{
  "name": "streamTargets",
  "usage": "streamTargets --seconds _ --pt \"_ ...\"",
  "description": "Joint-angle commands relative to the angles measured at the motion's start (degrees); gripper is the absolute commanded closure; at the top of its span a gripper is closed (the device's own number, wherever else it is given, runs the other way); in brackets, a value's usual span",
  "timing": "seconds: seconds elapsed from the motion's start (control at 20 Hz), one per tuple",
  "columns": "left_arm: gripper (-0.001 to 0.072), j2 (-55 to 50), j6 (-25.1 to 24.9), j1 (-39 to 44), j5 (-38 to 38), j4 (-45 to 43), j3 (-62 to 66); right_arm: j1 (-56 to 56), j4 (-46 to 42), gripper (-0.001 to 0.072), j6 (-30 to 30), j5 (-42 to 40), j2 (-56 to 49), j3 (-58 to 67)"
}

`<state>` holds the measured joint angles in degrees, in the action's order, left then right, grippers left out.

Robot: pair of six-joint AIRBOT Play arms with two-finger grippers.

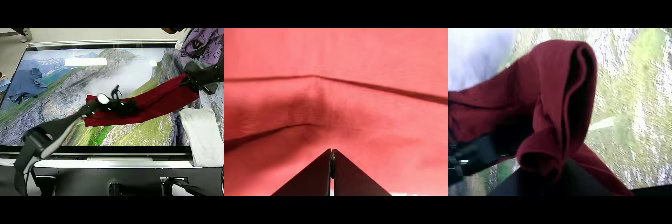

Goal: Fold the clothes and pants, and hang the long-sleeved shirts on hangers.

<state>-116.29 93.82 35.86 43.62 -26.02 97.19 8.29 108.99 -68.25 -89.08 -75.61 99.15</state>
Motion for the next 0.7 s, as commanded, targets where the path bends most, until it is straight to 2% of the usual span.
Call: streamTargets --seconds 0.0,0.25,0.45,0.65 --pt "0.0694 5.3 -1.2 -9.1 12.5 -9.0 0.1 -3.5 0.0 0.0685 4.1 3.3 -0.3 0.1" --pt "0.0694 18.2 -1.2 -26.5 26.3 -21.3 0.1 -18.2 -3.0 0.0685 15.1 13.5 -3.0 0.1" --pt "0.0693 25.6 -1.2 -37.6 32.6 -28.0 0.1 -30.9 -6.3 0.0685 22.8 20.7 -9.4 0.1" --pt "0.0693 28.7 -1.3 -44.2 36.2 -30.8 0.1 -39.5 -6.1 0.0685 28.0 29.0 -17.3 0.1"
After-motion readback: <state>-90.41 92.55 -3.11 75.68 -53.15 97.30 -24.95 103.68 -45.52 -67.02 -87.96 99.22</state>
